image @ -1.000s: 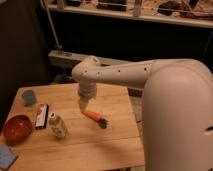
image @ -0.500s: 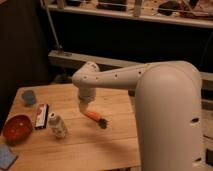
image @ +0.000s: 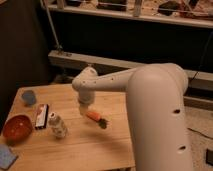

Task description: Place the pepper in the ceramic cup

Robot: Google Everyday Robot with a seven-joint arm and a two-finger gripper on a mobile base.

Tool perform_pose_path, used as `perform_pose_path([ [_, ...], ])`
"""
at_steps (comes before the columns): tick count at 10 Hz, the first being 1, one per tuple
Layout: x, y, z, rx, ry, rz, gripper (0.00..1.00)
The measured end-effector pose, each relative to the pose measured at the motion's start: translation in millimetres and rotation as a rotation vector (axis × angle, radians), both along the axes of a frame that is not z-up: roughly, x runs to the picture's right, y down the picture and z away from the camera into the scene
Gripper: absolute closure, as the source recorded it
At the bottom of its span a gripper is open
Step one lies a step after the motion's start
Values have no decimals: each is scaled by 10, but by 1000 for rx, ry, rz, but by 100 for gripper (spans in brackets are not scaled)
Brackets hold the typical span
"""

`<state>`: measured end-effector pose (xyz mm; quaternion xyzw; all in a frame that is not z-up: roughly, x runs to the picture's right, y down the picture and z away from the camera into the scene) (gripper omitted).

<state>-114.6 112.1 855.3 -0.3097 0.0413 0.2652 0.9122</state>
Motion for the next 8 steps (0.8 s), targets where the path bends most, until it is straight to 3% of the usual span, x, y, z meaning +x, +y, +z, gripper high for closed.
perform_pose_path([
  [8,-159,208,250,-79,-37,-43,35],
])
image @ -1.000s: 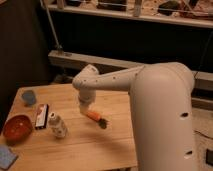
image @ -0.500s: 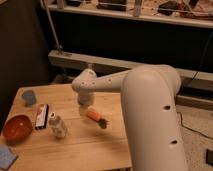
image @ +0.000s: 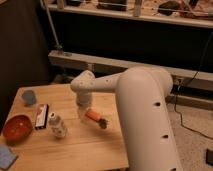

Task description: Place the pepper in the ceramic cup

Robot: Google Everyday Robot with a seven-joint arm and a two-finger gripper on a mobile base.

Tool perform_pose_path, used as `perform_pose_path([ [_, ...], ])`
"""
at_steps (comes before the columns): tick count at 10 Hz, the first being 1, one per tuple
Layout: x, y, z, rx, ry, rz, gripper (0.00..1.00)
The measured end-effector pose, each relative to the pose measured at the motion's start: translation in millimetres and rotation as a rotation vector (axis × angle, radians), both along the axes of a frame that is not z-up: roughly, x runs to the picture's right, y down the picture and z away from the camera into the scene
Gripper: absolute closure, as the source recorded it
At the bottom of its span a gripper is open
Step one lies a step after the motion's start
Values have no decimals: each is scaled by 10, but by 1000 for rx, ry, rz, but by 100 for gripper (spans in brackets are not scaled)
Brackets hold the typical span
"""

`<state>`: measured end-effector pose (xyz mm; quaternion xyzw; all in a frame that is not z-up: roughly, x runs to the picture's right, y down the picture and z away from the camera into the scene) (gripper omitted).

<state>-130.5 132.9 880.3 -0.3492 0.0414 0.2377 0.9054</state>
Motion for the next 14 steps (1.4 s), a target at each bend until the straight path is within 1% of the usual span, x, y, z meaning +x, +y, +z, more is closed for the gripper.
perform_pose_path([
  [5,37,-21,39,-21,14,-22,35],
  [7,31,12,44,-35,11,-28,35],
  [11,-3,42,65,-51,2,-36,36],
  [12,-5,51,71,-55,2,-36,41],
  [13,-1,58,78,-59,3,-36,49],
  [14,11,81,85,-69,4,-36,61],
])
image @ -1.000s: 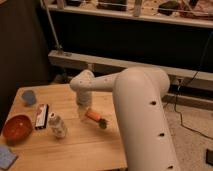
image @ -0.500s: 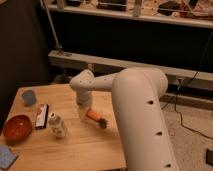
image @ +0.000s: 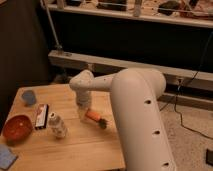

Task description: Place the pepper in the ceramic cup

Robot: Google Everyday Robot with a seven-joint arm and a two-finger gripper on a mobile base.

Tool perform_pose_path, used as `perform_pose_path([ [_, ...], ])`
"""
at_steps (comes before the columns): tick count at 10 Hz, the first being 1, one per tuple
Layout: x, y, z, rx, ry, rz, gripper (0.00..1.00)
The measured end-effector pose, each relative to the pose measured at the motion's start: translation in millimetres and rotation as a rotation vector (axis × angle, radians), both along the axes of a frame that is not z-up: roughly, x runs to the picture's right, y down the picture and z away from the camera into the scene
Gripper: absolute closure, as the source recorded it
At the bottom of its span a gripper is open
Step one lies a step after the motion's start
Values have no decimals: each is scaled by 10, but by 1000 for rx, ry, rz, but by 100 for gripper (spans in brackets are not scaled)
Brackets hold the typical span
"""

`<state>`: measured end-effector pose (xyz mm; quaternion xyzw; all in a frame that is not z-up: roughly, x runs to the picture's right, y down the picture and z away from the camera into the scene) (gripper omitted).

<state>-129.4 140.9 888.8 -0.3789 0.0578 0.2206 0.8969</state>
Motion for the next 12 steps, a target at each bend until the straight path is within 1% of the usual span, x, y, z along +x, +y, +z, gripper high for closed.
perform_pose_path([
  [1,7,10,3,-5,1,0,64],
  [5,38,28,25,-22,5,0,64],
  [12,41,2,64,-32,8,-9,64],
])
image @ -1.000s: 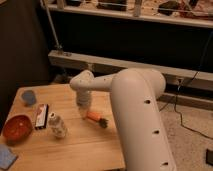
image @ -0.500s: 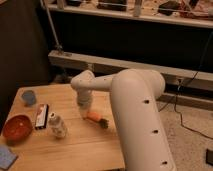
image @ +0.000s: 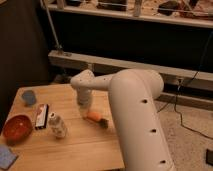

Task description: Place the pepper in the ceramic cup

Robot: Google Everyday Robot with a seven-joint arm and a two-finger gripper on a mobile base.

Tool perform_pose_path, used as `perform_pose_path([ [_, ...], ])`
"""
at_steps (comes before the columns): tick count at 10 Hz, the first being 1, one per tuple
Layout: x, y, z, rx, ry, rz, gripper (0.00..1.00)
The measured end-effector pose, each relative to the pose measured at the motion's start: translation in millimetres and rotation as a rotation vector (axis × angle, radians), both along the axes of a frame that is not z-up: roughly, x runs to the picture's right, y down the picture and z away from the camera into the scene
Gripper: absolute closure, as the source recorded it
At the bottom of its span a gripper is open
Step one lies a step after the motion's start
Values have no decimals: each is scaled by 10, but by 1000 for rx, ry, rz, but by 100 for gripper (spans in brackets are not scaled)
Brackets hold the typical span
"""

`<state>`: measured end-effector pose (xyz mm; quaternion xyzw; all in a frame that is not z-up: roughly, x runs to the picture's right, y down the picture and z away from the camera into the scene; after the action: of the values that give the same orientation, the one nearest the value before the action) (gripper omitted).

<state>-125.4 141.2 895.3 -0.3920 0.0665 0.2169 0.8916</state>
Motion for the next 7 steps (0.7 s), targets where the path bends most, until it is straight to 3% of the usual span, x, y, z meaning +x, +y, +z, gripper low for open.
perform_pose_path([
  [7,-86,-109,5,10,-14,10,64],
])
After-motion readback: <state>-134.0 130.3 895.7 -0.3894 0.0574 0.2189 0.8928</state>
